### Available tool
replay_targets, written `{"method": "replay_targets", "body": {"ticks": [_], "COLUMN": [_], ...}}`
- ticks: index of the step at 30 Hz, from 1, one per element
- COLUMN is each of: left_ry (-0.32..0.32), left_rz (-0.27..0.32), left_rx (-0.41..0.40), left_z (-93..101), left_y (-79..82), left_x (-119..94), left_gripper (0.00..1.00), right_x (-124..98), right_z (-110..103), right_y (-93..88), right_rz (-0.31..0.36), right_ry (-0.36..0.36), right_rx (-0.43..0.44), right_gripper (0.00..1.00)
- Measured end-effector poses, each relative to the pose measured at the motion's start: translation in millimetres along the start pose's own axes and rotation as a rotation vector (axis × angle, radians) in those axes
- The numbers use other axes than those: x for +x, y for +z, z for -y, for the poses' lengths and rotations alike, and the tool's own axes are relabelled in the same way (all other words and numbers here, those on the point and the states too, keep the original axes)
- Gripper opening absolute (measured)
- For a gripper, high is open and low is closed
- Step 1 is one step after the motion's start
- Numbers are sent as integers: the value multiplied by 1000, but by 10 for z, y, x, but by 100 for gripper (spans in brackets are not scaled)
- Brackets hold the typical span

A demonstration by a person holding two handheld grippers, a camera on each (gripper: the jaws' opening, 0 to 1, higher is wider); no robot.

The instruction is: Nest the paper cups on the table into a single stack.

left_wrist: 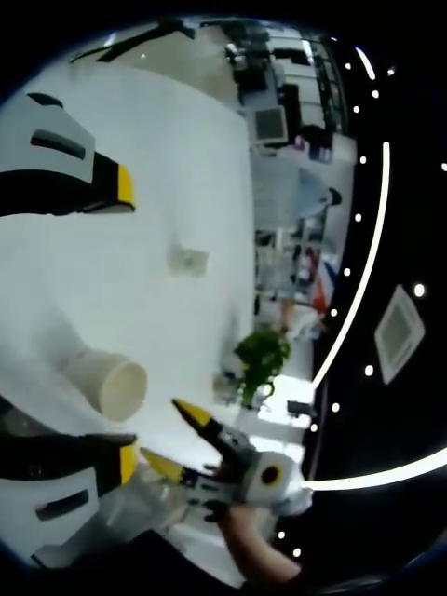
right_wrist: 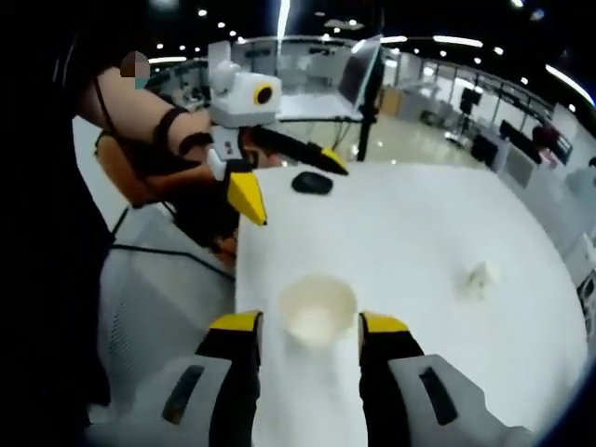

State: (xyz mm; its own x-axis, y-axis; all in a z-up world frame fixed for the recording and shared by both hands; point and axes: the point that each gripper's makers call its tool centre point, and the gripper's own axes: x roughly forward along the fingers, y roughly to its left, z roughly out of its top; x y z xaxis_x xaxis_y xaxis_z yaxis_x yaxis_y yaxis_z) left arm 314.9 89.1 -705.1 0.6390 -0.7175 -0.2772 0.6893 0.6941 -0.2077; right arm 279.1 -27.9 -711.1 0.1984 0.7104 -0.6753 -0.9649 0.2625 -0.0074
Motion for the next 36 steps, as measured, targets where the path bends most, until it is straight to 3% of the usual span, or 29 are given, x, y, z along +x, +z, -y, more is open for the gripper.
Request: {"method": "replay_targets", "body": {"ticks": [5, 8, 13, 18, 28, 32, 36], "left_ry": [0, 3, 7, 7, 3, -1, -9], "left_rz": [-3, 3, 5, -2, -12, -22, -5], "left_rx": [1, -6, -16, -22, -23, -25, -29], "left_z": [9, -5, -22, -32, -49, -45, -28], "left_y": [8, 24, 32, 41, 112, 147, 246], "left_x": [26, 39, 51, 75, 176, 233, 288], "left_gripper": [97, 97, 96, 96, 94, 94, 94], "right_x": [-174, -267, -378, -451, -587, -616, -623], "right_z": [227, 333, 472, 586, 735, 775, 816], "right_y": [-15, -19, -75, -236, -362, -430, -469], "right_rz": [86, 160, 230, 236, 294, 288, 295], "right_ry": [-87, -123, -189, -258, -340, -373, -397], "right_rx": [115, 243, 341, 397, 459, 463, 475], "right_gripper": [43, 47, 52, 56, 71, 74, 86]}}
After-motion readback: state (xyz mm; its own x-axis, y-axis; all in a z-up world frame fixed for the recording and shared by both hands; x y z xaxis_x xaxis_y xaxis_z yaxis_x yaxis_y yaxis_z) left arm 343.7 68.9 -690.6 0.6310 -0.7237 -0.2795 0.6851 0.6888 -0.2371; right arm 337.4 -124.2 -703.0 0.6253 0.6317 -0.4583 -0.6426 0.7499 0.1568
